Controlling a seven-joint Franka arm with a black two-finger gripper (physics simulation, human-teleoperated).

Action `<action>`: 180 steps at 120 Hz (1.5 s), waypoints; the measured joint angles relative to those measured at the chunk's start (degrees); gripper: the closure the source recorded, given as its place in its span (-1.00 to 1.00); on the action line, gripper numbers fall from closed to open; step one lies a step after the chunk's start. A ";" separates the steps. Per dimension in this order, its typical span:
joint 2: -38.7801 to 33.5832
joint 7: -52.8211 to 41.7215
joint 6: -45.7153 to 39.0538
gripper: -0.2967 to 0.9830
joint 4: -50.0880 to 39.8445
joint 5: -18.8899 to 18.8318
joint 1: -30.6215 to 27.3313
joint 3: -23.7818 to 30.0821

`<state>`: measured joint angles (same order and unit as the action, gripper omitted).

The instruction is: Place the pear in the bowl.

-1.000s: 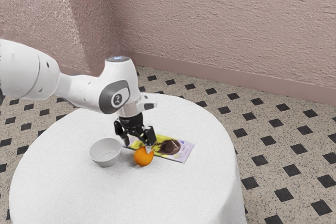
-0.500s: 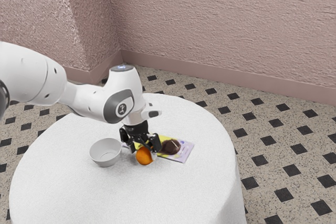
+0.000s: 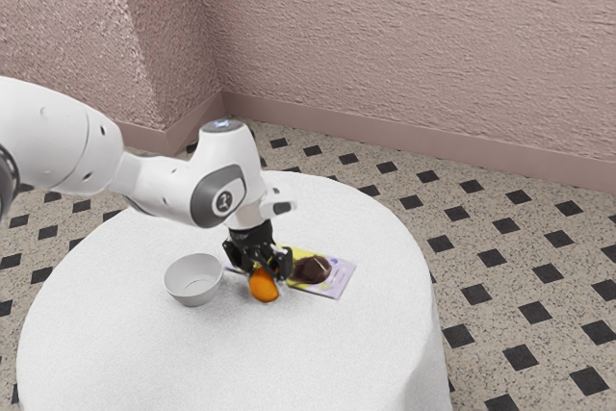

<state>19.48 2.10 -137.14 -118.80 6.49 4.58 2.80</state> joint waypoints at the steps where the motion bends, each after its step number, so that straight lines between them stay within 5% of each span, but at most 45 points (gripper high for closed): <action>1: -0.07 0.09 0.01 0.27 0.01 -0.08 0.00 0.00; 45: -5.60 4.16 5.29 0.48 1.55 -2.32 -1.52 -2.14; 88: -6.30 2.73 10.97 0.24 1.49 -1.28 -1.77 -12.79; 135: -5.91 -0.37 12.76 0.09 0.31 -0.21 -1.60 -11.51; 169: -7.94 -2.71 14.57 -0.35 0.72 0.65 -1.63 -10.97; 180: -12.93 -3.40 19.37 -0.41 9.46 -0.10 -0.85 -11.22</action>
<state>6.54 -1.30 -117.77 -109.34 6.38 3.73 -8.43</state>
